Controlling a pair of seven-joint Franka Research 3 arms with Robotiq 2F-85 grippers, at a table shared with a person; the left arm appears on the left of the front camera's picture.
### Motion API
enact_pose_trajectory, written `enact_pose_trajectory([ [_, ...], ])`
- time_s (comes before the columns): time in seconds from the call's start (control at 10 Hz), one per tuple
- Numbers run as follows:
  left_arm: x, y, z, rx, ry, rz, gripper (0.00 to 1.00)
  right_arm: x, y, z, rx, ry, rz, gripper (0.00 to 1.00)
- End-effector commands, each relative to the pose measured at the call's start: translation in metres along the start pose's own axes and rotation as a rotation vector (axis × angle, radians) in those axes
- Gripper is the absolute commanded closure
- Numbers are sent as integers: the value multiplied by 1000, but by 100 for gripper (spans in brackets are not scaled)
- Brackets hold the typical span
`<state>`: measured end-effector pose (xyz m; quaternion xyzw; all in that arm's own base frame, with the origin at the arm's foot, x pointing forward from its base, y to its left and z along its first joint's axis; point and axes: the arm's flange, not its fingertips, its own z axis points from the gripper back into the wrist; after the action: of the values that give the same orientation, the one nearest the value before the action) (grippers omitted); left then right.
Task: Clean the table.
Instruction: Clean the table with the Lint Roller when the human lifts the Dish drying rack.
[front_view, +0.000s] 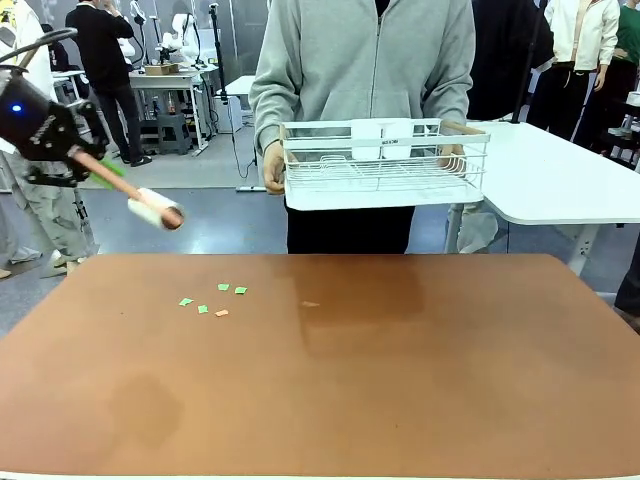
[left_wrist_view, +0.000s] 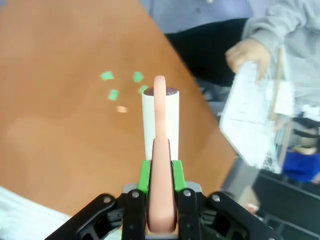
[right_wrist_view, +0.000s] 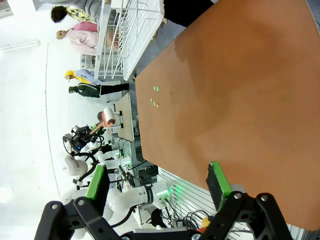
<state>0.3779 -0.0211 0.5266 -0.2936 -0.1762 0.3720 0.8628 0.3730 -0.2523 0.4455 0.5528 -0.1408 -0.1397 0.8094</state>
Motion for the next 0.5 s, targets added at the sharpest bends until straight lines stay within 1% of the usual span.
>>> enact_pose_trajectory([
  [0.0,40,-9,29,159,98,-161,79,-2,2,1,10,-2,12,0],
  [0.1,61,-11,36,223,146,-303,79,-2,2,1,10,-2,12,0],
  [0.2,75,-14,36,265,147,-434,79,-2,2,1,10,-2,12,0],
  [0.3,85,-18,32,310,110,-560,79,-2,2,1,10,-2,12,0],
  [0.4,95,-22,26,323,108,-660,79,-2,2,1,10,-2,12,0],
])
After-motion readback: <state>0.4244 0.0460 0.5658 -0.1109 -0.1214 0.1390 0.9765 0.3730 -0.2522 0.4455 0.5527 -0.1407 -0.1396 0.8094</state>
